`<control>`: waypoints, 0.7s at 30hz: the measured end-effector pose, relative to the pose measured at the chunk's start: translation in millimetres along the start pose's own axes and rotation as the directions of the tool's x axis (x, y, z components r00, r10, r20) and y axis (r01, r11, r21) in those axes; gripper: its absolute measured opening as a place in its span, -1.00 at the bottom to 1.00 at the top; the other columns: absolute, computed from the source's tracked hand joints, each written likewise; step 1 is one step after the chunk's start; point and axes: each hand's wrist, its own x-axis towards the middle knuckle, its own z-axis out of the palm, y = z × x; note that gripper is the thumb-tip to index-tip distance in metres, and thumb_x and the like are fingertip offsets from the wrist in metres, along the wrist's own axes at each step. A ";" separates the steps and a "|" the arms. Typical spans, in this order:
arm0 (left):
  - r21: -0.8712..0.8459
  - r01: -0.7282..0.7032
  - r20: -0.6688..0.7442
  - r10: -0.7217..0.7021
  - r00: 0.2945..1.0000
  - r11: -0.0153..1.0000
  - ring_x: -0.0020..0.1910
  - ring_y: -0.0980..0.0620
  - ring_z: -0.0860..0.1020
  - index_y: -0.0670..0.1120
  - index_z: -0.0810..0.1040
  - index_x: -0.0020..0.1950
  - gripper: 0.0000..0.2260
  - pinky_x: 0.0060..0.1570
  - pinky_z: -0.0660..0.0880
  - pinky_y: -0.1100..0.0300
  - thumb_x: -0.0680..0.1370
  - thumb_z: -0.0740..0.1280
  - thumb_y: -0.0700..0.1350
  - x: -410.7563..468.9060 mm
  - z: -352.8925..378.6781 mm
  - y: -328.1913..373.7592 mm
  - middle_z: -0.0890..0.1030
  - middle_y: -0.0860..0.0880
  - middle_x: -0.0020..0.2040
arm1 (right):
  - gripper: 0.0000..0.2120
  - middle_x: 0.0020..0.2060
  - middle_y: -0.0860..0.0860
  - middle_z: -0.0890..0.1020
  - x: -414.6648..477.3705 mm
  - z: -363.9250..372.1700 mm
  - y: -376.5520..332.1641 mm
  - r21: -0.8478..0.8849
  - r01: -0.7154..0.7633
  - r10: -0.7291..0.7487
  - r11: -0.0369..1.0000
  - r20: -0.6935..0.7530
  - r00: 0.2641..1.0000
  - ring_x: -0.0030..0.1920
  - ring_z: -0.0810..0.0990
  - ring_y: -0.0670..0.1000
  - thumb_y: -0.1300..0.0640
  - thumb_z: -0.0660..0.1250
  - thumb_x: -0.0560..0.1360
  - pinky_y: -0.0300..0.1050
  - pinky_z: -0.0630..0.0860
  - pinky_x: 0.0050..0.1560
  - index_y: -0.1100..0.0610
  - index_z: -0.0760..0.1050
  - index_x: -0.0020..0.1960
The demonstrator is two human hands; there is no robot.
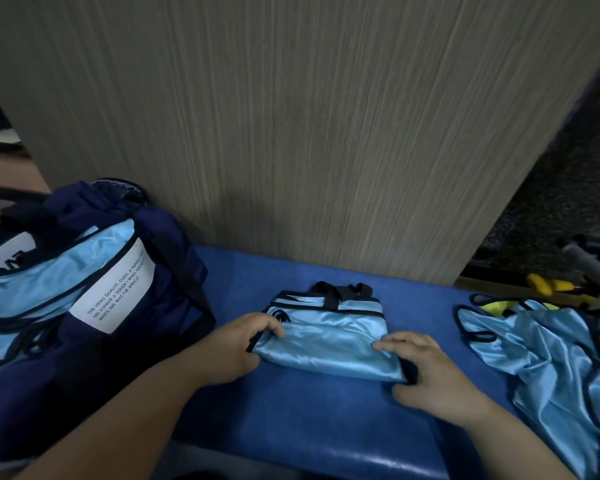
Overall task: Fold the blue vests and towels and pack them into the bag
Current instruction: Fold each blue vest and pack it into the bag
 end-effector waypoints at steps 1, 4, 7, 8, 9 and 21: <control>-0.008 -0.006 -0.048 0.005 0.999 1.000 0.10 0.23 0.48 0.24 0.49 0.04 -0.61 0.12 0.41 0.36 0.46 0.34 -0.28 0.5 1.0 0.4 0.48 0.24 0.15 | -0.45 0.20 -0.39 0.36 1.0 1.9 0.7 -0.011 0.005 -0.005 1.000 -0.028 1.000 0.28 0.17 -0.40 -0.17 0.27 0.17 -0.56 0.08 0.23 -0.39 0.36 0.16; -0.103 -0.021 -0.179 0.002 0.984 0.994 -0.15 0.23 0.48 0.17 0.49 -0.07 -0.72 -0.11 0.38 0.38 0.51 0.36 -0.26 4.2 0.9 1.1 0.56 0.10 -0.09 | -0.67 0.06 -0.38 0.51 3.3 6.4 2.6 -0.017 0.054 -0.057 0.998 -0.185 0.981 0.21 0.34 -0.30 -0.06 0.35 0.33 -0.49 0.21 0.21 -0.39 0.47 0.03; -0.240 -0.006 -0.184 -0.039 0.982 0.971 -0.21 0.15 0.47 0.22 0.47 -0.03 -0.70 -0.12 0.42 0.18 0.56 0.33 -0.23 6.4 -2.3 -1.4 0.59 -0.10 -0.10 | -0.67 0.01 -0.36 0.56 3.9 5.0 2.1 0.136 0.072 -0.027 0.988 -0.308 0.951 0.14 0.45 -0.25 0.19 0.46 0.44 -0.52 0.27 0.11 -0.29 0.63 -0.20; -0.281 0.002 -0.179 -0.054 0.982 0.960 -0.20 0.13 0.47 0.24 0.46 -0.02 -0.70 -0.10 0.42 0.16 0.57 0.32 -0.22 6.6 -2.8 -2.1 0.59 -0.11 -0.08 | -0.67 0.00 -0.33 0.58 3.4 3.5 1.0 0.189 0.070 -0.004 0.979 -0.324 0.946 0.12 0.48 -0.21 0.24 0.45 0.45 -0.48 0.32 0.10 -0.22 0.65 -0.21; -0.315 0.009 -0.179 -0.068 0.982 0.949 -0.19 0.13 0.47 0.26 0.46 -0.01 -0.70 -0.09 0.42 0.16 0.58 0.31 -0.20 6.5 -2.7 -1.9 0.59 -0.11 -0.07 | -0.70 -0.03 -0.27 0.61 3.4 2.0 -0.8 0.240 0.069 0.015 0.968 -0.332 0.943 0.09 0.52 -0.16 0.27 0.44 0.47 -0.40 0.38 0.09 -0.17 0.65 -0.18; -0.219 0.125 -0.364 -0.200 0.910 0.968 -0.02 0.24 0.52 0.09 0.48 -0.04 -0.91 -0.09 0.35 0.46 0.56 0.35 -0.10 10.5 6.9 1.5 0.58 0.13 -0.06 | -0.65 -0.44 -0.06 0.44 6.8 7.6 -17.4 0.335 -0.185 0.273 0.924 -0.238 0.932 -0.38 0.42 -0.10 0.00 0.30 0.57 -0.20 0.36 -0.31 0.20 0.38 -0.28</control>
